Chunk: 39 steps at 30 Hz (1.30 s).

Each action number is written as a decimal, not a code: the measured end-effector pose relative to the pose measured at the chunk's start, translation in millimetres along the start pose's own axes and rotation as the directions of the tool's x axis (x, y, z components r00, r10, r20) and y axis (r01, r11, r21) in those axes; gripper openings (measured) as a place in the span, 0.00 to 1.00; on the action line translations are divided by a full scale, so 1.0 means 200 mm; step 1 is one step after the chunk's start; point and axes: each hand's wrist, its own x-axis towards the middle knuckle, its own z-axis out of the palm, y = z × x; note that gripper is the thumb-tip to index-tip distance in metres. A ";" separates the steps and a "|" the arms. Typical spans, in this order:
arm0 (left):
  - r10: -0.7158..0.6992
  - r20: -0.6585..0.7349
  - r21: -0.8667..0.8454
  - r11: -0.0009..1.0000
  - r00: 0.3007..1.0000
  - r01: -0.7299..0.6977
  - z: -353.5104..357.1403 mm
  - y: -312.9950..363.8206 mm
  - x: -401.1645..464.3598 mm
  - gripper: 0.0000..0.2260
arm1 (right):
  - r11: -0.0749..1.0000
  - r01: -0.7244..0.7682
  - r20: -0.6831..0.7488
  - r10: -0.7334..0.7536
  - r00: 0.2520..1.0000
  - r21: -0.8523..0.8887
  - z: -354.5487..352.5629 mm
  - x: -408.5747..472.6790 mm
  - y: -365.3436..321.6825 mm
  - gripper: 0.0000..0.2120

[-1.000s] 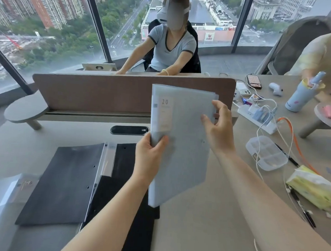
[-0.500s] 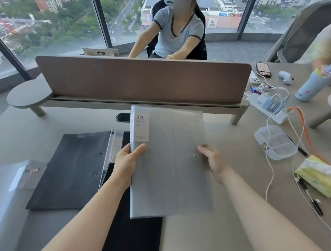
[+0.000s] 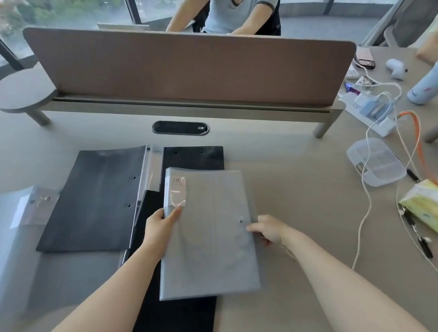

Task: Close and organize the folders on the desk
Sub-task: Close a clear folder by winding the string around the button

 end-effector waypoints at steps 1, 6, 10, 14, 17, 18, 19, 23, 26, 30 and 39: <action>0.001 -0.012 0.030 1.000 1.000 0.000 0.00 -0.03 0.01 0.11 | 1.000 -0.007 0.008 0.008 1.000 -0.030 0.01 0.01 0.02 0.10; 0.075 -0.102 0.237 0.970 0.992 -0.049 -0.01 -0.11 0.02 0.12 | 0.991 -0.030 -0.054 0.023 0.998 -0.128 0.05 0.03 0.08 0.16; 0.163 -0.119 0.362 0.926 0.980 -0.110 0.02 -0.14 0.00 0.24 | 0.974 -0.008 -0.093 -0.013 0.996 -0.225 0.06 0.03 0.11 0.17; 0.274 -0.134 0.604 0.784 0.952 -0.140 0.07 -0.15 -0.03 0.31 | 0.962 -0.034 -0.121 0.001 0.993 -0.270 0.08 0.03 0.12 0.19; 0.410 -0.019 0.813 0.537 0.912 -0.225 0.10 -0.17 -0.07 0.32 | 0.925 -0.087 -0.162 0.028 0.986 -0.369 0.09 0.02 0.11 0.18; 0.434 0.067 0.847 0.451 0.898 -0.281 0.12 -0.18 -0.08 0.32 | 0.890 -0.108 -0.189 0.026 0.982 -0.442 0.09 0.01 0.10 0.18; 0.433 0.181 0.868 0.351 0.883 -0.350 0.14 -0.18 -0.09 0.31 | 0.849 -0.131 -0.212 0.023 0.977 -0.511 0.09 0.00 0.09 0.18; 0.253 0.559 0.808 0.048 0.790 -0.587 0.26 -0.19 -0.12 0.31 | 0.710 -0.242 -0.245 0.100 0.964 -0.662 0.05 -0.02 0.04 0.12; 0.174 0.604 0.790 -0.003 0.778 -0.613 0.32 -0.22 -0.12 0.34 | 0.781 -0.281 -0.183 0.214 0.960 -0.557 0.02 0.00 0.00 0.06; 0.164 0.611 0.789 -0.039 0.775 -0.613 0.33 -0.26 -0.11 0.34 | 0.900 -0.298 -0.214 0.238 0.947 -0.318 0.00 0.04 -0.04 0.08; 0.189 0.616 0.783 -0.036 0.765 -0.621 0.32 -0.26 -0.10 0.33 | 0.893 -0.153 -0.278 0.033 0.960 -0.423 0.12 0.18 -0.11 0.07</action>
